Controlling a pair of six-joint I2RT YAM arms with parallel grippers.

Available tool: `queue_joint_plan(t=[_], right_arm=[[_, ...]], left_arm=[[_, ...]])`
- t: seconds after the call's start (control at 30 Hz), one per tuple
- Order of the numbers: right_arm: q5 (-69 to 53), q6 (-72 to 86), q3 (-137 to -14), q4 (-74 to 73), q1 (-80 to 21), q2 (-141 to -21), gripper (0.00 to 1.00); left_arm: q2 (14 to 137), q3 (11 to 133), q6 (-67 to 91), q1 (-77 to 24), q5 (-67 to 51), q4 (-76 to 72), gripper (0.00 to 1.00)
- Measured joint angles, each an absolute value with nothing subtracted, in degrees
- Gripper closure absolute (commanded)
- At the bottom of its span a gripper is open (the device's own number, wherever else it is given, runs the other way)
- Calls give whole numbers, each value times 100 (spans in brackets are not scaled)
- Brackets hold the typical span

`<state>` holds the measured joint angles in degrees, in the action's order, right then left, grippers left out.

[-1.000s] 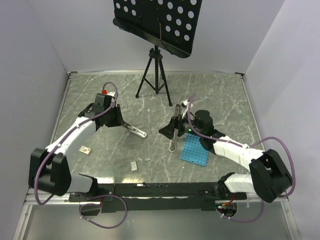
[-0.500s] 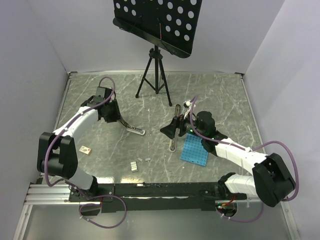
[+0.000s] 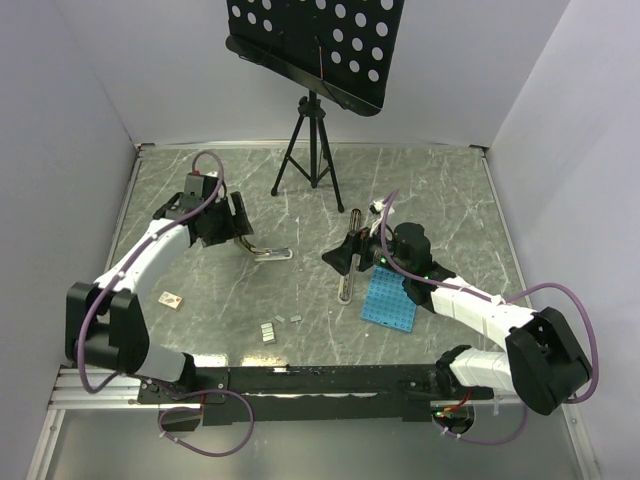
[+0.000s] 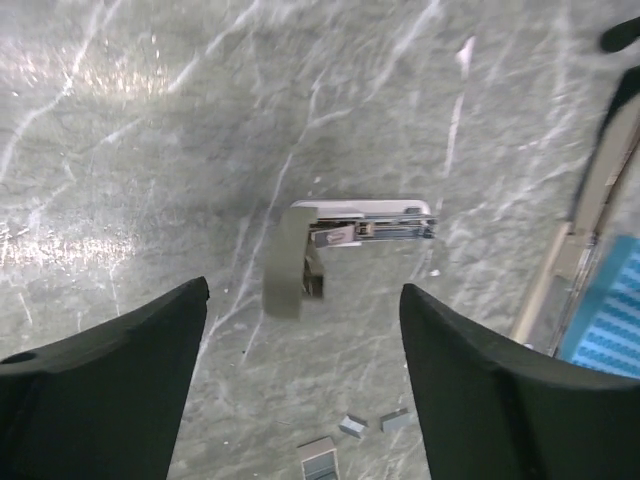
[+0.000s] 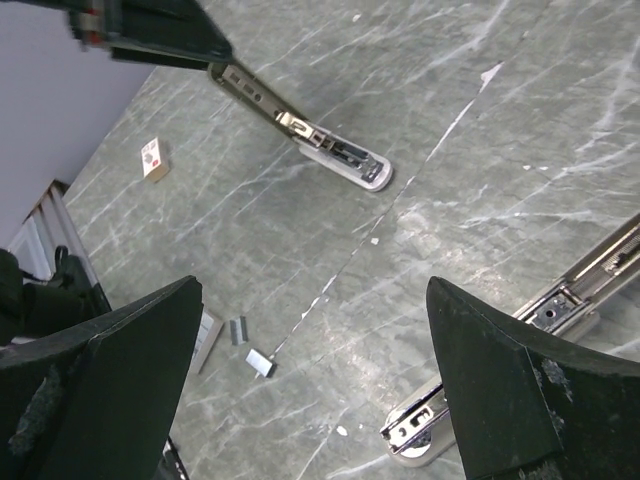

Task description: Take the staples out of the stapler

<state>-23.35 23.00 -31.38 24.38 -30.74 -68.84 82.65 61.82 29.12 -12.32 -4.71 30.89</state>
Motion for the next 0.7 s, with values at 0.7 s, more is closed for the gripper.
queue_joint_plan(t=[0.7], right_arm=[[-1116,2318,-4104,-403,-2818,-6455,0]], left_arm=[[4554,4508,2469,-1229,-921,1726,3]])
